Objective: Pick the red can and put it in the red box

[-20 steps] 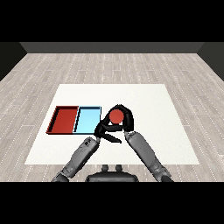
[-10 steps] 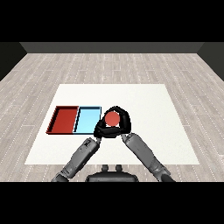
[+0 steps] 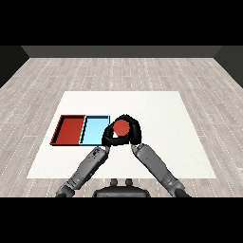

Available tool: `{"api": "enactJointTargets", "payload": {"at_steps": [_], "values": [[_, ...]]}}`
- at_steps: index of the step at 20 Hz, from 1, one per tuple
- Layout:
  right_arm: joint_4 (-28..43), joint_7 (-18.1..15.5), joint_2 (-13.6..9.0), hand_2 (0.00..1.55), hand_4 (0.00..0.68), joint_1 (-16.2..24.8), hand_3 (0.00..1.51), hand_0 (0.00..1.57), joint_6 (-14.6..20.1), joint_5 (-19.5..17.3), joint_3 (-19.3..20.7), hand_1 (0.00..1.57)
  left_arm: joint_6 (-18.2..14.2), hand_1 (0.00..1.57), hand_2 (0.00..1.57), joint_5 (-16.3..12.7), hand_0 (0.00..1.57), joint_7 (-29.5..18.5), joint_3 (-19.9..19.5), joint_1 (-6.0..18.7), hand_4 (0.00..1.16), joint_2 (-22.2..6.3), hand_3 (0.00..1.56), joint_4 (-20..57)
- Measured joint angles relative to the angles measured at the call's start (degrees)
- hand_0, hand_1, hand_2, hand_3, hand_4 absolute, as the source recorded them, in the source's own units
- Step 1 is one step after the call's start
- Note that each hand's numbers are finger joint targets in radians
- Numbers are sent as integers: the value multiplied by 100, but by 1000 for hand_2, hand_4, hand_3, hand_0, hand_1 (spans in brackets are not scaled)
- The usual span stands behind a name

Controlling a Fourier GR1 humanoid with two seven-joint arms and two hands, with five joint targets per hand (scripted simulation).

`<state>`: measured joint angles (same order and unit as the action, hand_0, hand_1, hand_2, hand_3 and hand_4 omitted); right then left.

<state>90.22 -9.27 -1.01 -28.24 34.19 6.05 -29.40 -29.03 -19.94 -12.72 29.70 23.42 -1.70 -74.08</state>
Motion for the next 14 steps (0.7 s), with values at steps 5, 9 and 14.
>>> {"api": "enactJointTargets", "payload": {"at_steps": [5,9,14], "values": [[-15,8,-1,1461,630,48,1394,1571,-112,4,87,1571,-166,1571,1571,-97,1571,-133,104,-15,1130,9,1492,80],[-68,121,41,0,0,-43,0,0,-141,16,129,0,-131,1571,1571,-1,1571,-140,9,-79,1127,23,1499,34],[19,501,-42,0,0,75,0,0,-312,-400,21,0,-134,1571,1571,53,1571,-87,79,-121,1127,42,1499,30]]}}
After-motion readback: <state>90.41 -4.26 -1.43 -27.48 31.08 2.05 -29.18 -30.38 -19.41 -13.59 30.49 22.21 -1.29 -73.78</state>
